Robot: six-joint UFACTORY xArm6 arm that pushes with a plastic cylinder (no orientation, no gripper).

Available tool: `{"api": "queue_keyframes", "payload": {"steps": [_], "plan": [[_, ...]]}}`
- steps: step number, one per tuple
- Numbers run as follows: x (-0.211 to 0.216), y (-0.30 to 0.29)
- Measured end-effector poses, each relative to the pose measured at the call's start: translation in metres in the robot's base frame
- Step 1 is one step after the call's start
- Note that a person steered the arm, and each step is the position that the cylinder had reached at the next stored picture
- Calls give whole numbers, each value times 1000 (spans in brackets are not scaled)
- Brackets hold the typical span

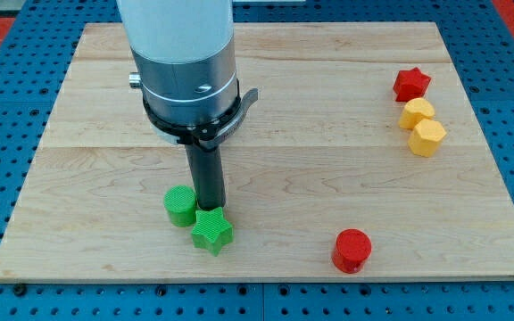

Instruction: Separate the yellow hexagon from the yellow heart

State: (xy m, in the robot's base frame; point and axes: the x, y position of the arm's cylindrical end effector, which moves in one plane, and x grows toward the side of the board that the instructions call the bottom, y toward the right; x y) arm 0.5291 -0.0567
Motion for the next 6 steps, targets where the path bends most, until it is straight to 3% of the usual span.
{"api": "queue_keyframes", "payload": {"steps": [1, 3, 6], "plan": [[-32, 55], [-50, 291], [-101, 271]]}}
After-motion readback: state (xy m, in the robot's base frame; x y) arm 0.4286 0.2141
